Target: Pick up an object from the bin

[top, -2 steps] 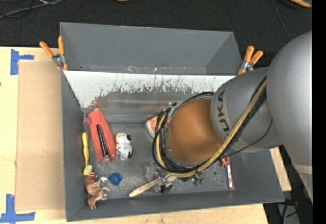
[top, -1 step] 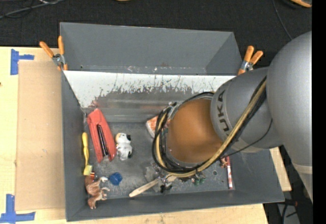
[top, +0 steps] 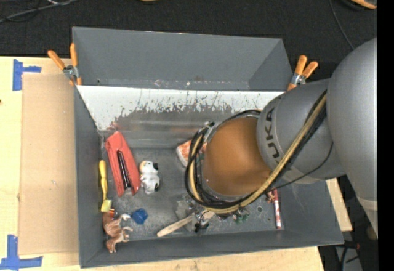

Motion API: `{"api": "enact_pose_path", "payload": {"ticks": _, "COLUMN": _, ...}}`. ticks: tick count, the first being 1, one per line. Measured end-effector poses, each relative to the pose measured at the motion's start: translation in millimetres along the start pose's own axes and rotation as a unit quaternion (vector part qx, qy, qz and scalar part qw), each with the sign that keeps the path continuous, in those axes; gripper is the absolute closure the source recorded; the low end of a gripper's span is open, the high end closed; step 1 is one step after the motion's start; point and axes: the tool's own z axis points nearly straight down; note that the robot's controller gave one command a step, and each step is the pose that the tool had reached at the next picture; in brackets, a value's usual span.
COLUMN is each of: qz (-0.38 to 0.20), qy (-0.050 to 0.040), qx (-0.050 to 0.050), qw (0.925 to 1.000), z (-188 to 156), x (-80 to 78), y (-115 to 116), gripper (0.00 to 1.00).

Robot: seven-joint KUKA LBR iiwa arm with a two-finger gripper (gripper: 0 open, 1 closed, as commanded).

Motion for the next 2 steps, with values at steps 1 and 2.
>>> {"api": "enact_pose_path", "payload": {"ticks": 1, "qz": 0.000, "qy": -0.0003, "qx": 0.000, "qw": 1.0000, "z": -6, "x": -0.3, "y": 0, "gripper": 1.00}}
{"api": "enact_pose_path", "payload": {"ticks": 2, "qz": 0.001, "qy": 0.0004, "qx": 0.000, "qw": 1.0000, "z": -17, "x": 0.2, "y": 1, "gripper": 1.00}}
